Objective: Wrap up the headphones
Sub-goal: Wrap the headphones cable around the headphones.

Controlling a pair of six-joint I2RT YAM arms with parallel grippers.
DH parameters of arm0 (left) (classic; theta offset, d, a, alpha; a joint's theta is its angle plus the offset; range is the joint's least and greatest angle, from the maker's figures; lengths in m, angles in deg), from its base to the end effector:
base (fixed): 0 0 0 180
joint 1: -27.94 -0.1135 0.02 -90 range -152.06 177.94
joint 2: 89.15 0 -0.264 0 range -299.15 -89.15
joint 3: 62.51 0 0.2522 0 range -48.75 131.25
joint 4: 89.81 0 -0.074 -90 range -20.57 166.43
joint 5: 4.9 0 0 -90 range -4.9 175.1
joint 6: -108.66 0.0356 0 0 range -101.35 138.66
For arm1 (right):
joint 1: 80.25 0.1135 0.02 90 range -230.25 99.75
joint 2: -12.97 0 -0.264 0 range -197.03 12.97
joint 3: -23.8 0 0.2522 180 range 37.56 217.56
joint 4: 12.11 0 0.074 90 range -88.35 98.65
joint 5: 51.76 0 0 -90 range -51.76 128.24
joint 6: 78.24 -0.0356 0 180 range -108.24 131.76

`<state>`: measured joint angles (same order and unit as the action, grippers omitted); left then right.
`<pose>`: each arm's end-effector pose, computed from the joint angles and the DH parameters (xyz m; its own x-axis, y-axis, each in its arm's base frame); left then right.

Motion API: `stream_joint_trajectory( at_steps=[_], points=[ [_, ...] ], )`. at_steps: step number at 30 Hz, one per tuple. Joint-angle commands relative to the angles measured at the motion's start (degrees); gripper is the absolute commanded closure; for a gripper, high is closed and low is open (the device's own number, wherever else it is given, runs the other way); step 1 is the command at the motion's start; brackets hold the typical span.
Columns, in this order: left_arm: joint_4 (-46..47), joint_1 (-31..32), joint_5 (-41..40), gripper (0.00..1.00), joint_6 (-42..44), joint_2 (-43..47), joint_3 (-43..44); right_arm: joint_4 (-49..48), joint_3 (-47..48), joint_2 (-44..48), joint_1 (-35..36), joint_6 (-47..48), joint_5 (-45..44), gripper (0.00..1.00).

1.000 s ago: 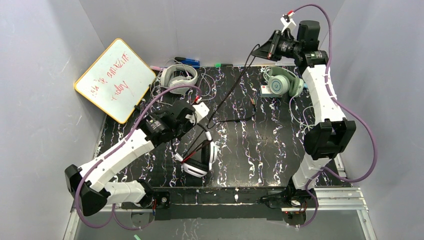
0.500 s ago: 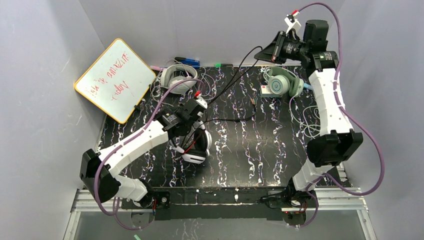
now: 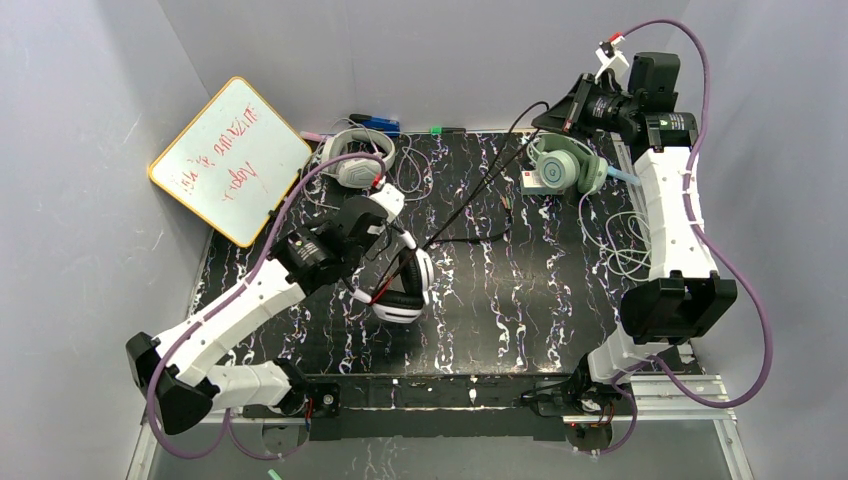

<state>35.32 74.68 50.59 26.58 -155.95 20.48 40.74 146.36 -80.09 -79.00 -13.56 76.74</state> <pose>0.1784 -0.1601 0.3619 -0.3833 0.5730 -0.7244 0.3532 0.8156 0.4583 0.3465 0.0297 0.4609 -0.6099 0.3215 -0.7244 -0.3625 0.6997 0.6157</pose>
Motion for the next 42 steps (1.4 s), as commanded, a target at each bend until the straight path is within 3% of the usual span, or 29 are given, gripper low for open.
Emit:
stream_joint_trajectory(
  at_steps=[1,6,10,19,21,24,29,37,42],
  points=[
    [-2.46,0.16,-1.38,1.0,-0.19,-1.08,-1.24,-0.44,2.91,1.17,-0.08,-0.43,0.58,0.99],
    [-2.83,0.11,6.18,1.0,1.05,-1.5,-1.78,2.73,8.77,-0.7,-0.24,-0.06,0.34,0.99],
    [-3.91,0.11,3.45,1.0,1.15,-2.55,-2.87,3.36,10.54,-0.71,-0.36,-0.32,1.21,0.99],
    [-5.8,0.02,-13.02,1.0,-7.32,-9.34,1.42,3.61,7.53,3.9,-0.29,-1.23,6.96,0.99],
    [-7.71,-0.2,-21.19,1.0,-13.48,-12.94,4.4,2.81,5.75,5.59,-0.34,-2.43,10.57,0.99],
    [-15.38,-2.78,-32.62,1.0,-24.6,-21.92,13.14,1.08,2.37,9.08,-0.37,-4.32,13.04,0.99],
    [-25.14,-12.71,-30.7,1.0,-38.75,-32.36,28.8,-2.54,-4.81,14.5,-0.2,-7.67,15.5,0.99],
    [-15.59,-21.68,-26.18,1.0,-44.15,-33.87,37.92,-10.1,-27.63,26.47,2.1,-11.94,18.47,0.99],
    [-17.05,-27.34,-28.17,1.0,-49.61,-38.65,47.37,-10.69,-40.62,34.09,8.24,-12.32,17.92,0.99]
  ],
)
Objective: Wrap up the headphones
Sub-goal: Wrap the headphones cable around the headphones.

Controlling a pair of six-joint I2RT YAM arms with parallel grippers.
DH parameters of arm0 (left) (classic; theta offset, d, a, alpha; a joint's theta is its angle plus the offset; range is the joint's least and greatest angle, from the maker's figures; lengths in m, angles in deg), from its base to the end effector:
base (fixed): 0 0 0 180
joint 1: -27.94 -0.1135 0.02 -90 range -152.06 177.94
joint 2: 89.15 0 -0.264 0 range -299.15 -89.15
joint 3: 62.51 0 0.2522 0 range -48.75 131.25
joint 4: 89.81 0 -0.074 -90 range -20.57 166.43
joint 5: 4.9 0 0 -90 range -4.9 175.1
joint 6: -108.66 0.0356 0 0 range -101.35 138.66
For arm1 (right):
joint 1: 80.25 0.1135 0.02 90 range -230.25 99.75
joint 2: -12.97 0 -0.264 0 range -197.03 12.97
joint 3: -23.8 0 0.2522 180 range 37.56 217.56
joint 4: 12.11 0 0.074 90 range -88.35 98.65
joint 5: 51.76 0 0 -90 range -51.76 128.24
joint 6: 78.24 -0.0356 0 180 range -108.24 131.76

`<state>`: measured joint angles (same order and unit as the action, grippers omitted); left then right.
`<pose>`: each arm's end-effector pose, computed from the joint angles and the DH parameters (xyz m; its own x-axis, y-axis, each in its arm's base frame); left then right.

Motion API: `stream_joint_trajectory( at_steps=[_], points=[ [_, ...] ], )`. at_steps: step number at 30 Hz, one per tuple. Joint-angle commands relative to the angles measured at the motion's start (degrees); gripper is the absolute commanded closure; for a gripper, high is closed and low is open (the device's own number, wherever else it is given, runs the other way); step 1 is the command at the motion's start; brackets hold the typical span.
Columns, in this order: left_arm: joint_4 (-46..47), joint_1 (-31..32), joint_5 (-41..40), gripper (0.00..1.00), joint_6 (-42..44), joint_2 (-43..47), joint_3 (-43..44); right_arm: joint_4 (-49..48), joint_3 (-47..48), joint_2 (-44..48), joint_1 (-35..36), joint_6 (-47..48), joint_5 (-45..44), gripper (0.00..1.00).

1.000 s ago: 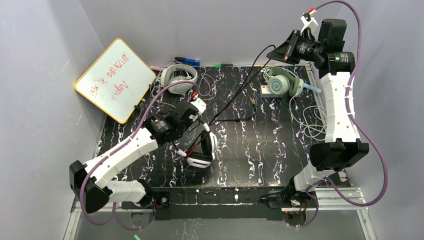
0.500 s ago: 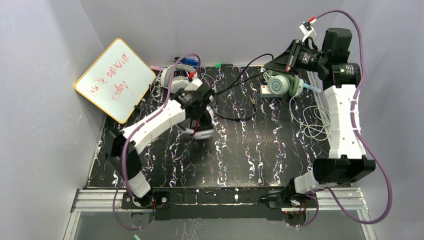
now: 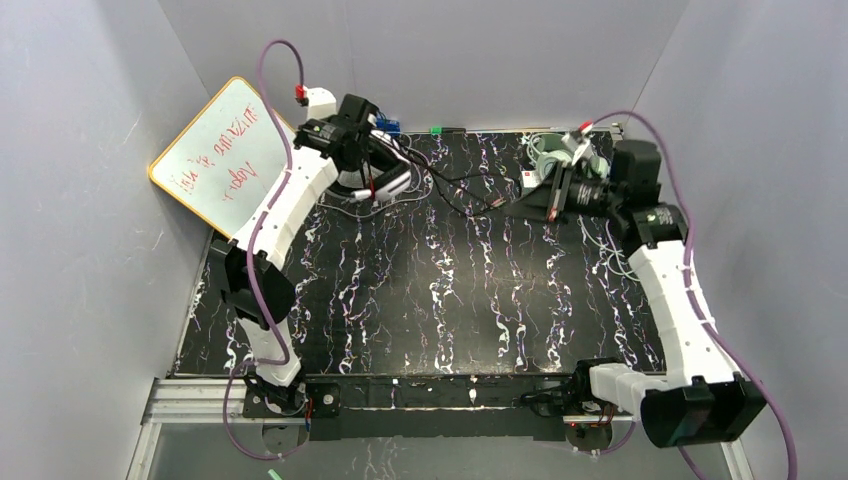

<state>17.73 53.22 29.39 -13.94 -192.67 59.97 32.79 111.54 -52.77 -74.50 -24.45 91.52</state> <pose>0.3527 -0.1341 0.3765 -0.5026 -0.0983 -0.8589 -0.5633 0.7909 0.2390 0.2291 0.0518 0.4116 -0.7818 0.2763 -0.5590 -0.4124 0.4433 0.7959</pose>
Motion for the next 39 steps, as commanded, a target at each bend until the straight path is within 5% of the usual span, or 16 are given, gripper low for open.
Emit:
stream_joint_trajectory(
  at_steps=[1,9,17,28,34,39],
  points=[
    [0.47,-6.87,-6.14,1.0,-9.83,-3.09,10.35,-1.95,-7.8,7.95,5.12,-1.03,2.05,0.99],
    [11.98,-8.9,8.51,1.0,-14.1,1.53,8.04,-12.84,-28.68,12.65,16.15,-6.84,-3.28,0.99],
    [22.14,-9.07,20.76,1.0,-20.18,8.89,-1.0,-30.33,-34.54,-0.26,35.78,-11.08,-14.43,0.99],
    [22.72,-9.4,34.48,1.0,-20.08,15.28,-1.09,-47.31,-37.28,-12.84,37.42,-13.22,-21.55,0.91],
    [24.41,-9.41,38.0,1.0,-12.84,19.97,-3.3,-49.78,-36.09,-14.6,37.31,-10.22,-20.69,0.62],
    [24.31,-9.4,38.32,1.0,-9.21,23.58,-3.82,-48.26,-36.07,-13.19,37.33,-6.31,-20.48,0.27]
  ],
)
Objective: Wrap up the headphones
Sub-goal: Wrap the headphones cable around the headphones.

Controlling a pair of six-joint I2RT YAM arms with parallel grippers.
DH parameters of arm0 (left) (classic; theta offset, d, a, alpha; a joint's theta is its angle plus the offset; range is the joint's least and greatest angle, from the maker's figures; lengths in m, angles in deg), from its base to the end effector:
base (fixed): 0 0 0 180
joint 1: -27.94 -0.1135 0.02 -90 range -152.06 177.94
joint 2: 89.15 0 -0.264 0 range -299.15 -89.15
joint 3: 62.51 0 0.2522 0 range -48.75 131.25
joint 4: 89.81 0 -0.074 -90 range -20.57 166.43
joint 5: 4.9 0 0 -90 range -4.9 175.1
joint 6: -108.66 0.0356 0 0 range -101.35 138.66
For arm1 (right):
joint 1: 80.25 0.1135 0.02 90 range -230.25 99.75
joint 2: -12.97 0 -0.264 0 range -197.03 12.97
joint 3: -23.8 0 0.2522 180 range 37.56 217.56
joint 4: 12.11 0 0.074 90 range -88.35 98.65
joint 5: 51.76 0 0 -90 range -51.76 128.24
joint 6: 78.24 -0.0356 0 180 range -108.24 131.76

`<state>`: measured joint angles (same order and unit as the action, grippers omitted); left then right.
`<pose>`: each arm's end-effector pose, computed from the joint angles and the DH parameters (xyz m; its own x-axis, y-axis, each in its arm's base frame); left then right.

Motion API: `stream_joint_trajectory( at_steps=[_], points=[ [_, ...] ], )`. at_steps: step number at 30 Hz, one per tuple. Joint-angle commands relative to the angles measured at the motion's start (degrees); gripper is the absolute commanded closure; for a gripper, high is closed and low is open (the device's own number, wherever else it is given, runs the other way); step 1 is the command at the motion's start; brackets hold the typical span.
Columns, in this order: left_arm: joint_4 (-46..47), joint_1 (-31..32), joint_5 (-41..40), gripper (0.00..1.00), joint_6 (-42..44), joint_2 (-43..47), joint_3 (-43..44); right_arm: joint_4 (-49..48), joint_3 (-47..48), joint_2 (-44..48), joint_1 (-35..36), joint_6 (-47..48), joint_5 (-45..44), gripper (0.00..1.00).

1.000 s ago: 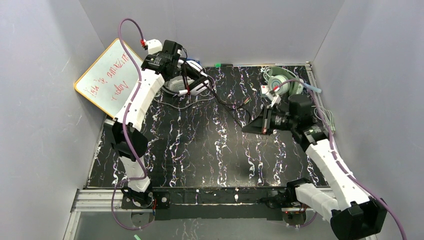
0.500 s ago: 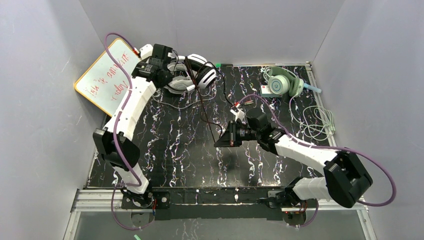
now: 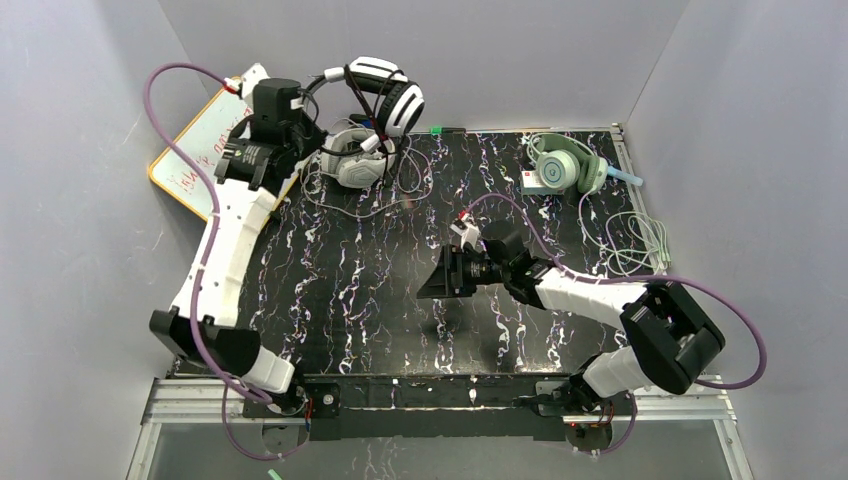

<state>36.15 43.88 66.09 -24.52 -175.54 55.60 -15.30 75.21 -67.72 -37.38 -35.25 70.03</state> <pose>0.3085 -0.0760 0.4687 -0.2457 -0.6027 -0.7592 -0.2718 0.7946 -0.5428 0.2004 0.2117 0.2048 -0.8964 0.0162 -0.4429 -0.3950 0.4241 0.8149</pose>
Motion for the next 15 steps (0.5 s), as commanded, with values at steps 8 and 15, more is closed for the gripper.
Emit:
stream_joint_trajectory(
  at_steps=[8,15],
  points=[
    [2.01,-0.07,3.02,1.0,4.57,8.49,4.15,8.25,-0.27,11.47,-0.91,14.61,-10.51,0.11],
    [-0.8,-0.04,9.55,1.0,6.89,8.71,8.39,6.77,3.06,20.79,-1.32,27.56,-23.69,0.19]
  ],
)
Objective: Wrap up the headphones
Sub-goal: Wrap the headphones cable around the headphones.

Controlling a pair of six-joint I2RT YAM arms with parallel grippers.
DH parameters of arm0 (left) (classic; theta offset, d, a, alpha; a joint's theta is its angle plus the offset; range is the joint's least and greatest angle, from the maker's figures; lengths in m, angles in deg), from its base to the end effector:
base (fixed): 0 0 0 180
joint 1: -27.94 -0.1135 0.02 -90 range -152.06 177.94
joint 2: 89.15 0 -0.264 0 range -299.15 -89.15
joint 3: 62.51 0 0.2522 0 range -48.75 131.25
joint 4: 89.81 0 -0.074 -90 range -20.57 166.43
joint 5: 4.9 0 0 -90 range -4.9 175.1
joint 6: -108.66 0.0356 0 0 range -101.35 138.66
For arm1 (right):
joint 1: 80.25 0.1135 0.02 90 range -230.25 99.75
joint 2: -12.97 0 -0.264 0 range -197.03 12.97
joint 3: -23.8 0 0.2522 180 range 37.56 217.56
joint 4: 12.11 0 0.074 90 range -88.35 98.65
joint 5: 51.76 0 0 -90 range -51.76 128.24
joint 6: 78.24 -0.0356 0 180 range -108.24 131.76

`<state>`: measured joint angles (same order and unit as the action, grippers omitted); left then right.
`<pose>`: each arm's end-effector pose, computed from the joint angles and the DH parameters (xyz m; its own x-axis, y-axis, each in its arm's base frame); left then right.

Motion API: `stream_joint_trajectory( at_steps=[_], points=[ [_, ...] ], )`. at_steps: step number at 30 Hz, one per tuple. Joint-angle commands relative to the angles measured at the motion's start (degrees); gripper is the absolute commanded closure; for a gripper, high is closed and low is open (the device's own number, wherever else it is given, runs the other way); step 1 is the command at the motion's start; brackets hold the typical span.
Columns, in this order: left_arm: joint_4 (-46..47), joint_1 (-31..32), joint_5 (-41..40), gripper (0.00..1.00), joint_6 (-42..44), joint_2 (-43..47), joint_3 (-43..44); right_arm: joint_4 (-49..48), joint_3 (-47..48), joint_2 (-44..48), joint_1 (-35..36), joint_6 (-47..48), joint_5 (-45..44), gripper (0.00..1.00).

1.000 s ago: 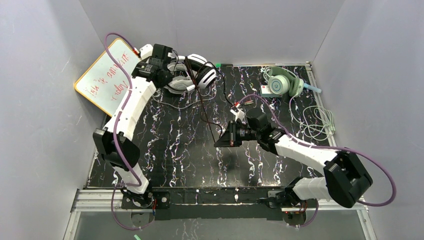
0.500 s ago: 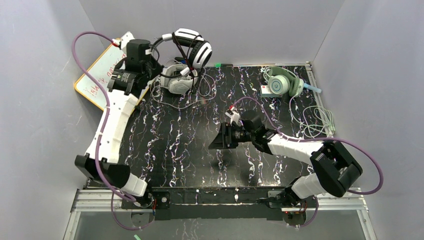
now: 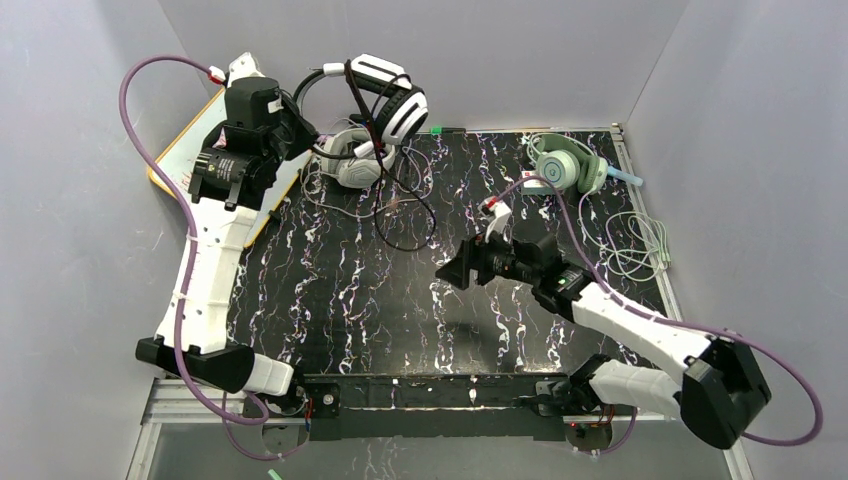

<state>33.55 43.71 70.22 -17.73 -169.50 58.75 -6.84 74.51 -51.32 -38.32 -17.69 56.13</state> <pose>0.2630 -0.0648 0.5095 -0.2247 -0.5323 -0.8162 -0.1348 0.8465 -0.5150 0.1807 0.1770 0.2573 -0.6283 0.0646 -0.7753 -0.6239 0.5535 0.5517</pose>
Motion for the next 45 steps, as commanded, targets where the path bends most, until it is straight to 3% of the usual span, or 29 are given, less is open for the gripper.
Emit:
stream_joint_trajectory(
  at_steps=[1,7,21,25,32,42,45],
  points=[
    [1.12,0.12,6.11,1.0,0.5,2.54,5.65,-2.1,4.32,5.24,-0.48,11.42,-11.54,0.21],
    [0.87,0.13,8.01,1.0,1.05,4.35,3.63,-2.95,11.21,6.57,-1.2,18.34,-17.42,0.23],
    [3.15,0.13,19.53,1.0,1.29,6.26,-2.85,-4.12,17.39,2.44,-6.74,16.86,-12.56,0.2],
    [3.41,0.12,21.7,1.0,1.49,6.44,-5.12,-5.19,17.72,0.36,-10.77,13.5,-7.87,0.17],
    [4.01,0.06,25.89,1.0,2.07,6.04,-7.81,-9.36,17.54,-3.13,-18.4,10.97,3.21,0.01],
    [5.95,0.19,31.99,1.0,2.24,6.04,-9.64,-21.21,11.22,-4.28,-23.1,11.16,12.55,0.02],
    [6.72,0.6,34.04,1.0,2.24,6.01,-10.22,-25.69,11.49,-6.32,-23.21,11.66,19.14,0.04]
  ],
)
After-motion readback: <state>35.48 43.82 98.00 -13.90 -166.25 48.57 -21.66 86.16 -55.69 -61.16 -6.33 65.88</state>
